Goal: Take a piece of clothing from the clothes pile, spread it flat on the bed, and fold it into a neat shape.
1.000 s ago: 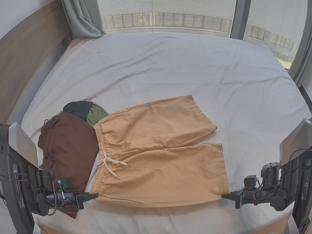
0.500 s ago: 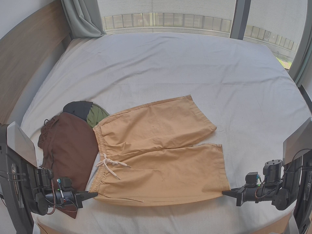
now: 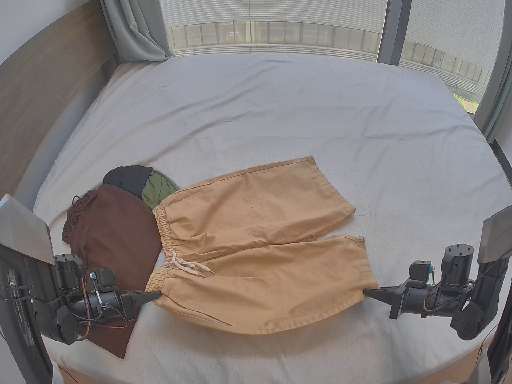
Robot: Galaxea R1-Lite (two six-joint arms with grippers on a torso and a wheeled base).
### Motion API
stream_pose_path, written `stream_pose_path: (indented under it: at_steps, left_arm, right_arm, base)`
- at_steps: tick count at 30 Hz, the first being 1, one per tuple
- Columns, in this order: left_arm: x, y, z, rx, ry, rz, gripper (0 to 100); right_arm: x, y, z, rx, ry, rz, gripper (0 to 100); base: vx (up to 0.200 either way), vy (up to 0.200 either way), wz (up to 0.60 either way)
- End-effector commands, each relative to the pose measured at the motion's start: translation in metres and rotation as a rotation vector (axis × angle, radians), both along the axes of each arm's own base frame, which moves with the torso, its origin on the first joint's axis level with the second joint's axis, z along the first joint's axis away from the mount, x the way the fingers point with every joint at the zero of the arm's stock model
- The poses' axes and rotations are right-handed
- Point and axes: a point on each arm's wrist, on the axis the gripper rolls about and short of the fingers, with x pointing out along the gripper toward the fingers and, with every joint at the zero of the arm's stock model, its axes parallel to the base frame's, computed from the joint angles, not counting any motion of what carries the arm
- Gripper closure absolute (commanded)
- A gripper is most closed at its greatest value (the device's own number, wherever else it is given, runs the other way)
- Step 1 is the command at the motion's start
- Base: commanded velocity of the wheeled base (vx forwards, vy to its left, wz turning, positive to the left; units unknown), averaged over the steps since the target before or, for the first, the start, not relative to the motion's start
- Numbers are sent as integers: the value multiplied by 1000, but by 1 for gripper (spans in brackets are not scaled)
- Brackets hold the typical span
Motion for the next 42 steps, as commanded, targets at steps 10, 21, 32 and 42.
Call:
stream_pose_path:
  at_steps: [10, 21, 32, 42]
  left_arm:
    - [9, -10, 33, -71, -60, 9, 100]
    - [17, -10, 38, -81, -84, 17, 100]
    - [21, -9, 40, -85, -77, 66, 100]
    - [27, -9, 45, -101, -82, 108, 100]
  right_arm:
    - [2, 2, 24, 36, -100, -1, 100]
    - [0, 2, 39, 51, -167, 0, 100]
    - [-4, 2, 51, 61, -216, 9, 100]
    - [-5, 3, 61, 73, -265, 12, 100]
  base:
    - [0, 0, 0]
    - [0, 0, 0]
    - [0, 0, 0]
    - [0, 0, 0]
